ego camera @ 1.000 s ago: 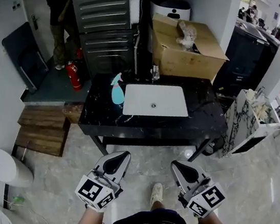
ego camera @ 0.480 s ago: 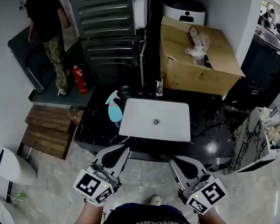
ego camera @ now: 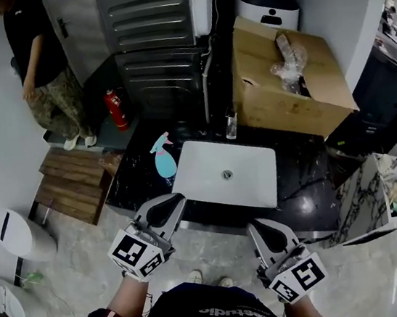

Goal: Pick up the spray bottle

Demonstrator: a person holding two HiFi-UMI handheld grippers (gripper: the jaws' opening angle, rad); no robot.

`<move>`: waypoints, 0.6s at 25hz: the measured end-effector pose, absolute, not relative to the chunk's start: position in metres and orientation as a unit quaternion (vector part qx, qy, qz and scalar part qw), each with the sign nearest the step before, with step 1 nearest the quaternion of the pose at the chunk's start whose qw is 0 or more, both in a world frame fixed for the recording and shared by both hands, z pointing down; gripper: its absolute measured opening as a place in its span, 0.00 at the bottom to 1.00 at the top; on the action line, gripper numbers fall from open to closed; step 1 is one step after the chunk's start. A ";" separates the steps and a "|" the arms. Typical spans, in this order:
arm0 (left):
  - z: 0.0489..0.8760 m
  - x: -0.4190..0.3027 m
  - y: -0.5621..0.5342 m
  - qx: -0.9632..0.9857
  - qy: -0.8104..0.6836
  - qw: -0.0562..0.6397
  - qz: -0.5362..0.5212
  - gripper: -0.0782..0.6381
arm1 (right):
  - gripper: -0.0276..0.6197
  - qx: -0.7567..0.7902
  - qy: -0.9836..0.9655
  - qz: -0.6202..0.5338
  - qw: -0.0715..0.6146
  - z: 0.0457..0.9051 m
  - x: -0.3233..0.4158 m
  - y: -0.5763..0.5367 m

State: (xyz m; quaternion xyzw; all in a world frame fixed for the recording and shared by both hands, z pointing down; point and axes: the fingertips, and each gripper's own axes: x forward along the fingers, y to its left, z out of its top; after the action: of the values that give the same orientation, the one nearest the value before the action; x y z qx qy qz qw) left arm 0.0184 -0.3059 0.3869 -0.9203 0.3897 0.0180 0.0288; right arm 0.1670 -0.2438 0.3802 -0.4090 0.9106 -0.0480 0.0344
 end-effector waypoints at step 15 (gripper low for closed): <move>0.425 -0.051 -0.460 -0.924 0.380 0.040 0.007 0.42 | 0.10 -0.470 0.881 -0.048 0.016 0.376 0.143 -0.282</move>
State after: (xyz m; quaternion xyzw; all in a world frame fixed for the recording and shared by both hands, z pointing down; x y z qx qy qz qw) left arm -0.0514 -0.4604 0.4253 -0.9243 0.3795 0.0067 0.0396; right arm 0.1431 -0.2821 0.3763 -0.4699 0.8813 -0.0476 0.0157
